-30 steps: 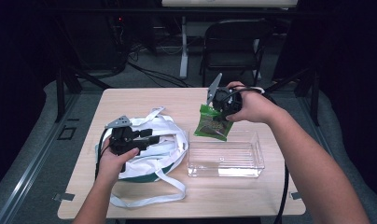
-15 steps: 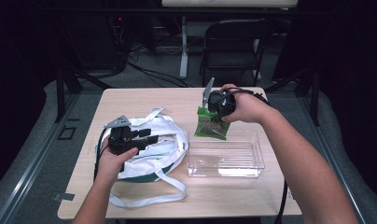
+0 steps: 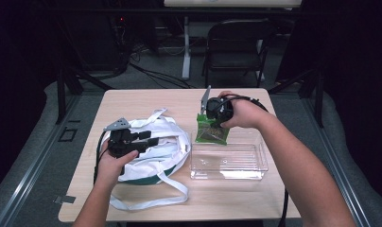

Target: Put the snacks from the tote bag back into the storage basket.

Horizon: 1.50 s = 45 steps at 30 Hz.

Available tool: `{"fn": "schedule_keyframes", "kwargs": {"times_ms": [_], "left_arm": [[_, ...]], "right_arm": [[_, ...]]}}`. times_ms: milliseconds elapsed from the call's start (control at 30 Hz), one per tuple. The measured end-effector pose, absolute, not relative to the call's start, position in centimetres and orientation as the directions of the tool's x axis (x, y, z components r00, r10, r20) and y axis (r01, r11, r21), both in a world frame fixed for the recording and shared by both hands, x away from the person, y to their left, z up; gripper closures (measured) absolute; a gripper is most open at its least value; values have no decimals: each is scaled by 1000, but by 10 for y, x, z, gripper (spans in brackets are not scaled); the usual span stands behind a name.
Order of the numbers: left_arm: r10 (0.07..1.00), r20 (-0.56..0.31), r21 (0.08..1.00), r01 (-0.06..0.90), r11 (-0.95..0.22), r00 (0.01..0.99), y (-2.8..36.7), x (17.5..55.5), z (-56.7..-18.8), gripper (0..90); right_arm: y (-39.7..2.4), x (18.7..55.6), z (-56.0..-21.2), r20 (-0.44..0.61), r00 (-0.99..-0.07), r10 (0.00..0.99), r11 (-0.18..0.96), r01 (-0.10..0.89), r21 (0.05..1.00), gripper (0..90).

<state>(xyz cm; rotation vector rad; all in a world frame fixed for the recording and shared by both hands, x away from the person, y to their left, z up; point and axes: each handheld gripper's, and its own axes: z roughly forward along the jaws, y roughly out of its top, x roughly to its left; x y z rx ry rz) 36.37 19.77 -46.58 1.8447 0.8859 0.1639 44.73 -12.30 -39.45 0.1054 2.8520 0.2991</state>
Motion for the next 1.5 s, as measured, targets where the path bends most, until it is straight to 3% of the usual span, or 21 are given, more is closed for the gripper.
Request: {"fn": "schedule_keyframes", "kwargs": {"times_ms": [633,1500], "left_arm": [[683,-274,847,506,-162,677,216,352,-467,484],[690,-279,847,510,-151,667,221,351,-468,484]], "right_arm": [[-110,456,-417,-266,-963,51,986,6,167,739],[-107,464,-441,-277,-960,49,982,-4,190,730]]}}
